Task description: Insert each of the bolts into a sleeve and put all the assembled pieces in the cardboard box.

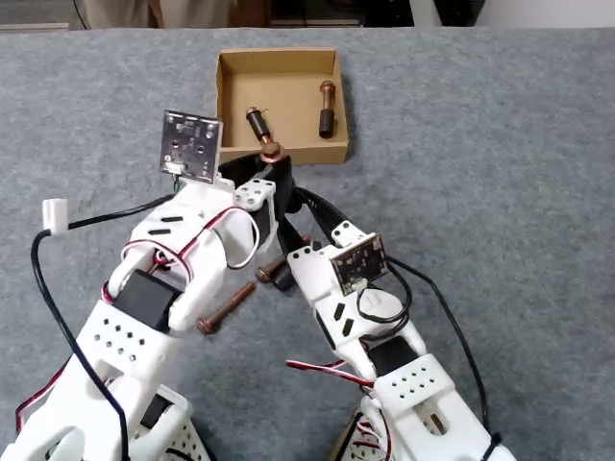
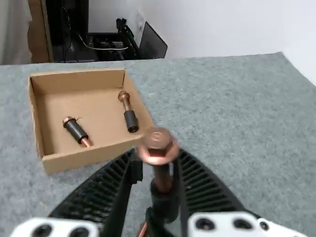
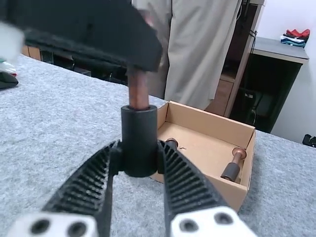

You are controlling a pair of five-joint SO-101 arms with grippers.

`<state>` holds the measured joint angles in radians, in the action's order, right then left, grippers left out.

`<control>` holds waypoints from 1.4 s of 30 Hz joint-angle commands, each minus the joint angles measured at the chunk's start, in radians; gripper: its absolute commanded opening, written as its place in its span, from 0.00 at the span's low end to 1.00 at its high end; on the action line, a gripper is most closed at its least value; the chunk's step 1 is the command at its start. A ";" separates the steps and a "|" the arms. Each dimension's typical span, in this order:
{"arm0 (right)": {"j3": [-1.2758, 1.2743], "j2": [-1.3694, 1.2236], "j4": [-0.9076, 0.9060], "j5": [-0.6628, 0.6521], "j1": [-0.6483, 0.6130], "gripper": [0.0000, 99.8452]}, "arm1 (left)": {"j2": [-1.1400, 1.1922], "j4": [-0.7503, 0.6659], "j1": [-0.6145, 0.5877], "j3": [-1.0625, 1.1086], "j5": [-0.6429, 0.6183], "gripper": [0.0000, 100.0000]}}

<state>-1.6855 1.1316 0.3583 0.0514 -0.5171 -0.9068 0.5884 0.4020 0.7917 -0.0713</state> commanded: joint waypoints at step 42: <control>1.276 -1.007 -0.296 -0.006 0.157 0.00 | -0.142 0.608 -0.655 -0.086 0.035 0.07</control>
<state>-0.6099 0.2662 0.0253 0.0514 -0.3897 -0.9820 1.1945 -0.2225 0.6843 -0.0422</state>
